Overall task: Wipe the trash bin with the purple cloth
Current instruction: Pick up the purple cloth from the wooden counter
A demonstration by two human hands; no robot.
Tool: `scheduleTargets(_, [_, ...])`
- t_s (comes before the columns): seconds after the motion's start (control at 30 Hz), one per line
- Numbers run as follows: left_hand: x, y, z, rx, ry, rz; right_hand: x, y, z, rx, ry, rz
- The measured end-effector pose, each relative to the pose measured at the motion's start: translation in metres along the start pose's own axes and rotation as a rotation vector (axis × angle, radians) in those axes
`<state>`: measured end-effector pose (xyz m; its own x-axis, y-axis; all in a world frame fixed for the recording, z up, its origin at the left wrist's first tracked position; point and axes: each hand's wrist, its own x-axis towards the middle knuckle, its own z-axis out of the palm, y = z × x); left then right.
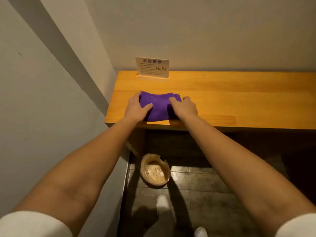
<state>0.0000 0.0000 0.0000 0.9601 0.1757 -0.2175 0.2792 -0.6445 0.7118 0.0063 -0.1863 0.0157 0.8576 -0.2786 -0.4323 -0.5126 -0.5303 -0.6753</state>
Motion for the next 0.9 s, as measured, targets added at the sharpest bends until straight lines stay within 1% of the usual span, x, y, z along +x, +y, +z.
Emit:
scheduleTargets(0.07, [0.005, 0.002, 0.004, -0.008, -0.025, -0.087, 0.003, -0.005, 0.006, 0.037, 0.026, 0.048])
scheduleTargets(0.13, [0.005, 0.003, 0.007, -0.107, -0.076, -0.171, 0.004, -0.006, 0.009, 0.136, -0.002, 0.087])
scheduleTargets(0.2, [-0.001, 0.005, 0.006, -0.332, -0.110, -0.256, 0.006, -0.004, 0.010, 0.276, -0.051, 0.107])
scheduleTargets(0.27, [-0.015, 0.005, 0.004, -0.604, -0.130, -0.319, 0.004, -0.001, 0.006, 0.420, -0.089, 0.086])
scheduleTargets(0.37, [-0.048, 0.009, 0.002, -0.851, -0.199, -0.354, -0.011, 0.002, -0.005, 0.622, -0.153, -0.003])
scheduleTargets(0.43, [-0.069, 0.009, -0.001, -0.986, -0.271, -0.379, -0.026, 0.004, -0.019, 0.750, -0.243, -0.045])
scheduleTargets(0.47, [-0.079, 0.010, -0.002, -1.004, -0.309, -0.381, -0.033, 0.006, -0.028, 0.797, -0.289, -0.068])
scheduleTargets(0.53, [-0.099, 0.011, -0.002, -0.907, -0.339, -0.353, -0.049, 0.010, -0.048, 0.823, -0.355, -0.118])
scheduleTargets(0.6, [-0.122, 0.016, 0.003, -0.794, -0.274, -0.304, -0.067, 0.020, -0.066, 0.798, -0.422, -0.172])
scheduleTargets(0.63, [-0.133, 0.020, 0.005, -0.787, -0.243, -0.291, -0.077, 0.025, -0.073, 0.787, -0.446, -0.186])
scheduleTargets(0.73, [-0.176, 0.038, 0.017, -0.975, -0.264, -0.282, -0.104, 0.047, -0.093, 0.766, -0.509, -0.199])
scheduleTargets(0.77, [-0.185, 0.042, 0.018, -1.030, -0.310, -0.277, -0.110, 0.052, -0.095, 0.749, -0.504, -0.191])
scheduleTargets(0.83, [-0.212, 0.048, 0.033, -1.038, -0.357, -0.241, -0.121, 0.074, -0.102, 0.707, -0.485, -0.200])
scheduleTargets(0.9, [-0.240, 0.054, 0.057, -0.972, -0.379, -0.185, -0.135, 0.104, -0.111, 0.663, -0.466, -0.204])
